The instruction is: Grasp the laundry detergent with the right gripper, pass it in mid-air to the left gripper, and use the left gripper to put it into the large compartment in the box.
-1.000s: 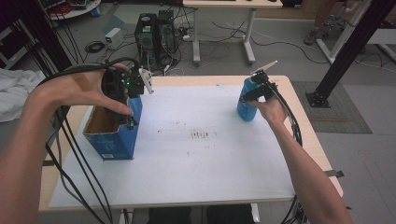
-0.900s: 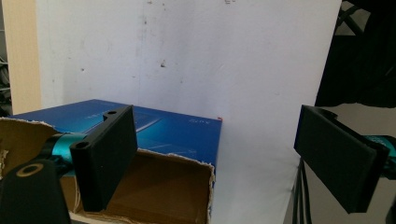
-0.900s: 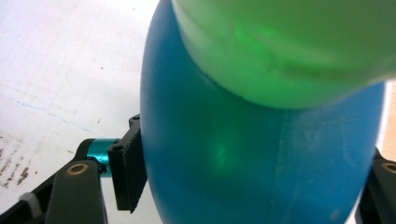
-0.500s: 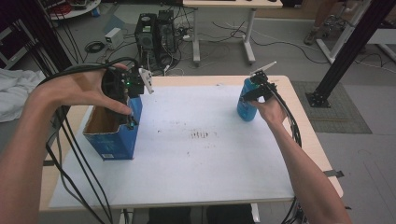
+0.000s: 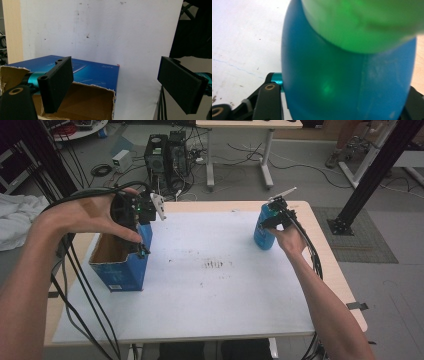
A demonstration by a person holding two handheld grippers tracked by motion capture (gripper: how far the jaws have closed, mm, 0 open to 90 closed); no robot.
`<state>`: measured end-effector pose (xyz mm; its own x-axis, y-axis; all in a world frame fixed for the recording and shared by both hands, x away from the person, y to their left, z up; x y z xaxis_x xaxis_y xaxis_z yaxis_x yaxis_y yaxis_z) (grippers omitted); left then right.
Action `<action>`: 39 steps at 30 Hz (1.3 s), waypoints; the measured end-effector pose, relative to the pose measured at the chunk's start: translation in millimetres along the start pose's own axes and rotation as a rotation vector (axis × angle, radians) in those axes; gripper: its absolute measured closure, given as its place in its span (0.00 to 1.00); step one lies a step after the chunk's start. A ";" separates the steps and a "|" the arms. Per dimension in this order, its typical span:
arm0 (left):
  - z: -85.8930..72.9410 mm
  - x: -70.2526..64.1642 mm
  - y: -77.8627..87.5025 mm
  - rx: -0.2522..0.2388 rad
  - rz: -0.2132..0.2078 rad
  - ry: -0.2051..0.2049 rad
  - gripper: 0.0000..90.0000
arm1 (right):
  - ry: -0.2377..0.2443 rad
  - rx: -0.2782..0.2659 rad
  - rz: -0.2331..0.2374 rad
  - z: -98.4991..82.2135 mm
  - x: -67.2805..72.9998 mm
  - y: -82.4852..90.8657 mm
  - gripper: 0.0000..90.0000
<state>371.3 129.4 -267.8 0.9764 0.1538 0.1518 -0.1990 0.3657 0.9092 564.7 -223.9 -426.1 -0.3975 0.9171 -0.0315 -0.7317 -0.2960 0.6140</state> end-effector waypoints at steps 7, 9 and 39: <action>0.3 -0.3 -0.2 -0.002 0.000 0.000 0.15 | -0.026 -0.020 0.010 0.3 -0.1 0.1 0.49; 0.2 -0.3 -0.1 0.000 0.000 0.002 0.15 | -0.026 -0.023 0.012 0.4 -0.4 0.1 0.50; 37.1 20.8 7.4 -0.120 0.039 0.006 0.15 | 0.189 -0.142 0.307 27.4 39.4 69.8 0.53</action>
Point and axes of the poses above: each handheld gripper's, and its own axes: y roughly backward along the jaws, z roughly out of its top, x roughly to its left, the point moved 10 cm from there along -y, roughly forward along the jaws, and after that the axes turned 15 degrees about -x, right-handed, at the moved point
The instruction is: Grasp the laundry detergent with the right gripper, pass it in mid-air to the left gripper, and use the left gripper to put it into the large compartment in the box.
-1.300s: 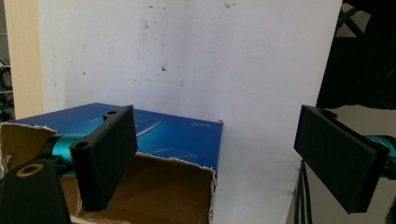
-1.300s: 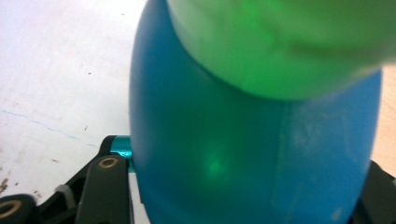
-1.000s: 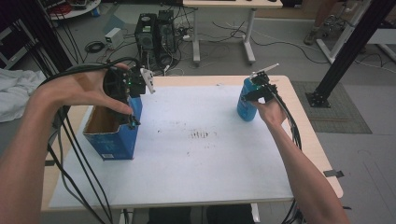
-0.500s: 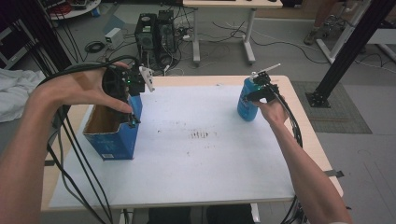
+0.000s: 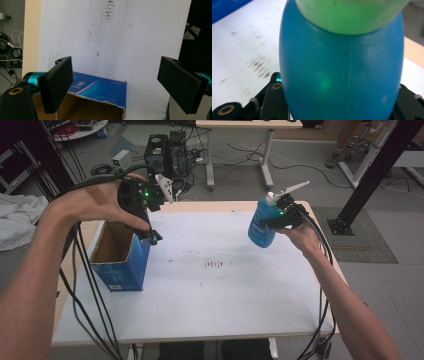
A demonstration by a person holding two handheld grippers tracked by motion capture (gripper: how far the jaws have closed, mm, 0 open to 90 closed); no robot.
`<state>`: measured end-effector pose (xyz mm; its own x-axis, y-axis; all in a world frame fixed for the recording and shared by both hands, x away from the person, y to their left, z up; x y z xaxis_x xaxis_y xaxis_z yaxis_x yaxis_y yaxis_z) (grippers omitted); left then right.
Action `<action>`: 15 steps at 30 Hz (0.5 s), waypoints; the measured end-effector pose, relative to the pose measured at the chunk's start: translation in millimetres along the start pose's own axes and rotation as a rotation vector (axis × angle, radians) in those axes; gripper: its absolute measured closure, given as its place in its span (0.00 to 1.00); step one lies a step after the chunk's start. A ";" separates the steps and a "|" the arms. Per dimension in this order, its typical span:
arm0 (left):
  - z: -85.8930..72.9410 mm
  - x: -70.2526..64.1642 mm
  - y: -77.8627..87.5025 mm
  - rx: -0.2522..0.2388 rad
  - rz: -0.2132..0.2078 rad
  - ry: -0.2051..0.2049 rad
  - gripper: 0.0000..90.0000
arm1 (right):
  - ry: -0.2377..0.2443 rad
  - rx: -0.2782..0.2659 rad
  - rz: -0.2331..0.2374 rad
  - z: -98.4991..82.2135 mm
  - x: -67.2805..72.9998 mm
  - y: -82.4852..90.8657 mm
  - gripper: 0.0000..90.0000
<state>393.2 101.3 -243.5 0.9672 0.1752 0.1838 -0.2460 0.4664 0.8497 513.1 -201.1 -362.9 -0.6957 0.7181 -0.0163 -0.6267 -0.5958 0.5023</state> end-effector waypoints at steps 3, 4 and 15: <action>9.1 1.0 -4.2 -0.011 -0.010 -0.002 0.15 | 0.092 0.020 0.097 4.1 21.8 6.5 0.53; 12.7 0.9 -6.6 -0.018 -0.012 0.001 0.15 | 0.119 0.021 0.108 5.9 26.7 8.3 0.53; 53.9 1.0 -44.0 -0.078 -0.053 -0.006 0.15 | 0.282 0.017 0.441 14.4 101.1 16.3 0.52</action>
Point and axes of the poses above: each handheld gripper's, and its own axes: y roughly backward along the jaws, z roughly out of its top, x roughly to its left, the point moved 10 cm from there along -y, roughly forward along the jaws, and after that the axes turned 15 degrees about -x, right-handed, at the moved point
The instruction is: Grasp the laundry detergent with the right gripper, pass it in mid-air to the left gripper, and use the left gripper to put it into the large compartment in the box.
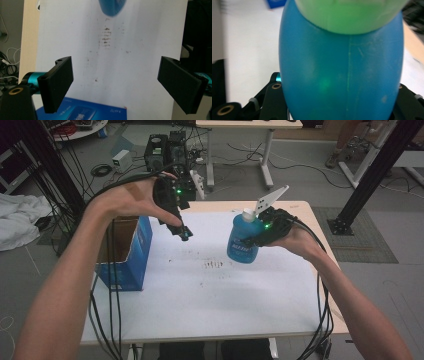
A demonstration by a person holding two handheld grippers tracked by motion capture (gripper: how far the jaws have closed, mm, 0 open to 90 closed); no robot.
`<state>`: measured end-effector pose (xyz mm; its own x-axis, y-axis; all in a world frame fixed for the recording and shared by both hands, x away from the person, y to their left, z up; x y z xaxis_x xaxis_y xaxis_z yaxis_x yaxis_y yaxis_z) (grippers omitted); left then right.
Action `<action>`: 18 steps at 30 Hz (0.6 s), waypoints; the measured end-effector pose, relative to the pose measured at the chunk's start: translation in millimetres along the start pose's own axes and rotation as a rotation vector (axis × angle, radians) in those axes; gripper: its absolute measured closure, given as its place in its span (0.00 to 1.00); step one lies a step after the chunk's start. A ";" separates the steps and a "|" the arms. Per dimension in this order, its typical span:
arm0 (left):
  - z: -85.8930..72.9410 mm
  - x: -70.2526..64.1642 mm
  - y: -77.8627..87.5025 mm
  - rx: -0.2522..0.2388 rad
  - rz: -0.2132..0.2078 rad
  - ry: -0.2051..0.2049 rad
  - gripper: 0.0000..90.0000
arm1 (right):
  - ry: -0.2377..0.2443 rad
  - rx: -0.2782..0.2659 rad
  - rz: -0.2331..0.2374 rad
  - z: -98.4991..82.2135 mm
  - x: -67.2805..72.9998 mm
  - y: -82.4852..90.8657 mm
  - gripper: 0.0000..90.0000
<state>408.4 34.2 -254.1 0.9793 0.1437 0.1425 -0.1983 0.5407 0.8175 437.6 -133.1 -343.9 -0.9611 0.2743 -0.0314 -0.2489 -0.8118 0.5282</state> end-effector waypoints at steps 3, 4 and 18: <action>7.2 -3.2 -12.5 -0.003 -0.024 -0.011 0.15 | 0.019 -0.007 0.077 6.0 16.1 -7.4 0.52; 9.6 -5.3 -16.6 -0.006 -0.034 -0.016 0.15 | 0.029 -0.005 0.097 7.5 20.1 -9.8 0.52; 17.9 -21.8 -60.2 -0.039 -0.087 0.006 0.15 | 0.146 0.016 0.248 11.3 51.5 -37.2 0.52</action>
Point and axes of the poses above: each handheld gripper's, and its own axes: y roughly backward along the jaws, z roughly out of its top, x roughly to its left, the point moved 10 cm from there along -y, roughly forward along the jaws, and after that the axes turned 15 degrees about -x, right-handed, at the moved point
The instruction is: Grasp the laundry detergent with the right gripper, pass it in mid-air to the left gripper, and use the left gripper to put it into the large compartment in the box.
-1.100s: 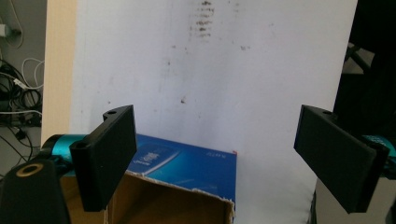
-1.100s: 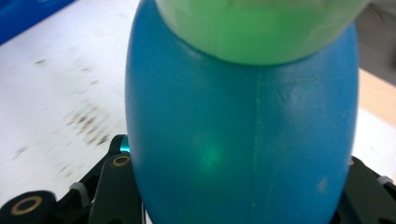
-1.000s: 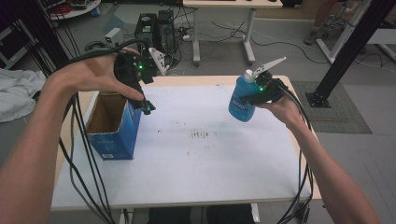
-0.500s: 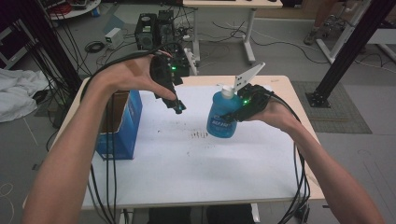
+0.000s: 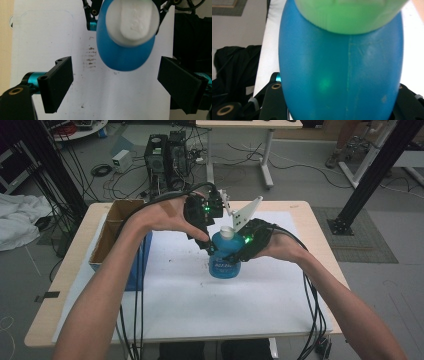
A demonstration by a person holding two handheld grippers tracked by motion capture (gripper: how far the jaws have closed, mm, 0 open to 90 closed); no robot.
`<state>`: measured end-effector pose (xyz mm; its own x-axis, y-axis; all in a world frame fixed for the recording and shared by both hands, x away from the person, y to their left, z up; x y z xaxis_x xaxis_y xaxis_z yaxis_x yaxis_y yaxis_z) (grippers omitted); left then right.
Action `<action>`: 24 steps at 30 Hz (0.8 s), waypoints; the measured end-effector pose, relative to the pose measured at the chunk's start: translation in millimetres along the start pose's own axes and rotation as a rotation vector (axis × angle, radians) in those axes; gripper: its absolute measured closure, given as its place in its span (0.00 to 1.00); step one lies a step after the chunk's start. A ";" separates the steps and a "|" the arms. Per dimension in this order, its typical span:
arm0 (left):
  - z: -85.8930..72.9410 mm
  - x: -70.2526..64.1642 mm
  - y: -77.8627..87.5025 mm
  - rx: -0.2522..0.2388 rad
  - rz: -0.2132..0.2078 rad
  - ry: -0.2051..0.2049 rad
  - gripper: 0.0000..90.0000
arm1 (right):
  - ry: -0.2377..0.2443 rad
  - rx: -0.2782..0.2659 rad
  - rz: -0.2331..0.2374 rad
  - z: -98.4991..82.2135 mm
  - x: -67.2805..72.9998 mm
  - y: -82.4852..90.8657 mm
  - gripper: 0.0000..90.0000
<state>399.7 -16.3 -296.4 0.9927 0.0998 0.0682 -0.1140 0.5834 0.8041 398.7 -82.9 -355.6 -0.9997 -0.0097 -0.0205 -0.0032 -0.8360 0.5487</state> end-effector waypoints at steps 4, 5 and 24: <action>-1.2 -2.1 -7.6 -0.009 -0.008 0.008 0.15 | 0.002 0.011 0.012 0.6 0.5 -7.2 0.52; -1.2 -2.1 -7.6 -0.009 -0.008 0.008 0.15 | 0.002 0.011 0.012 0.6 0.5 -7.2 0.52; -8.9 -2.9 -20.8 -0.050 -0.023 0.038 0.20 | -0.010 -0.009 0.018 2.5 1.3 -13.9 0.52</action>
<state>398.9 -21.5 -318.6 0.9929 0.1159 0.0267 -0.0939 0.6256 0.7745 397.4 -69.9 -361.1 -0.9998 -0.0194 -0.0021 0.0152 -0.8405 0.5416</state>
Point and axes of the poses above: each handheld gripper's, and its own axes: y roughly backward along the jaws, z roughly out of its top, x roughly to its left, the point moved 10 cm from there along -y, roughly forward along the jaws, and after that the axes turned 15 degrees about -x, right-handed, at the moved point
